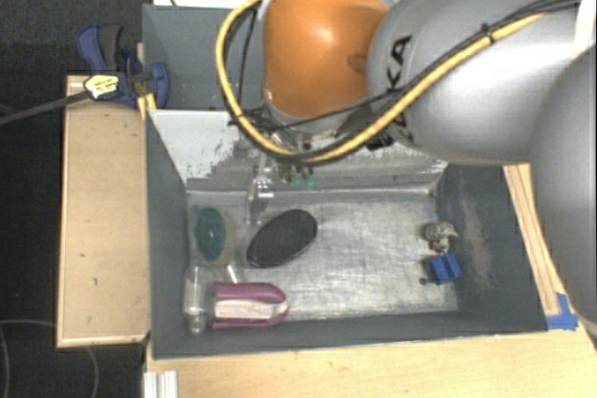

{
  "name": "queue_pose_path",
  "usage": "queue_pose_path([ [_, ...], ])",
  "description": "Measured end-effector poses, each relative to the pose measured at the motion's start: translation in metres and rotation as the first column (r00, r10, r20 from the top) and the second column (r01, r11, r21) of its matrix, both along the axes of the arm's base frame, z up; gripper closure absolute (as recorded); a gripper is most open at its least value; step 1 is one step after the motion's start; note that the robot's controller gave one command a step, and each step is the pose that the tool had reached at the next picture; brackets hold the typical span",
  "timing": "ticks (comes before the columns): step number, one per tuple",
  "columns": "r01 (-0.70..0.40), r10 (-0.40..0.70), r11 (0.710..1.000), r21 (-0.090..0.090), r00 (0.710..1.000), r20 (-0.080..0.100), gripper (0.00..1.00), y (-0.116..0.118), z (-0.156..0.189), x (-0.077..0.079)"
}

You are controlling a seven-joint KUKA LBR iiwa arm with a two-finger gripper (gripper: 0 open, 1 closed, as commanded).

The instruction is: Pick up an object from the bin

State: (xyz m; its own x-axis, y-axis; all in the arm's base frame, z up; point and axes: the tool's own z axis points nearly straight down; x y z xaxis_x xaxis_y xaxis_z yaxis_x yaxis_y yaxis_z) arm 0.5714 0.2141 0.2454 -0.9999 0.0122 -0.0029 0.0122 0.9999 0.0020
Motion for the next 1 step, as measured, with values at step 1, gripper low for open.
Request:
queue_pose_path([
  [1,0.067,-0.067,0.998,0.0,0.998,-0.004,0.0,-0.0486,-0.1727,0.0054],
])
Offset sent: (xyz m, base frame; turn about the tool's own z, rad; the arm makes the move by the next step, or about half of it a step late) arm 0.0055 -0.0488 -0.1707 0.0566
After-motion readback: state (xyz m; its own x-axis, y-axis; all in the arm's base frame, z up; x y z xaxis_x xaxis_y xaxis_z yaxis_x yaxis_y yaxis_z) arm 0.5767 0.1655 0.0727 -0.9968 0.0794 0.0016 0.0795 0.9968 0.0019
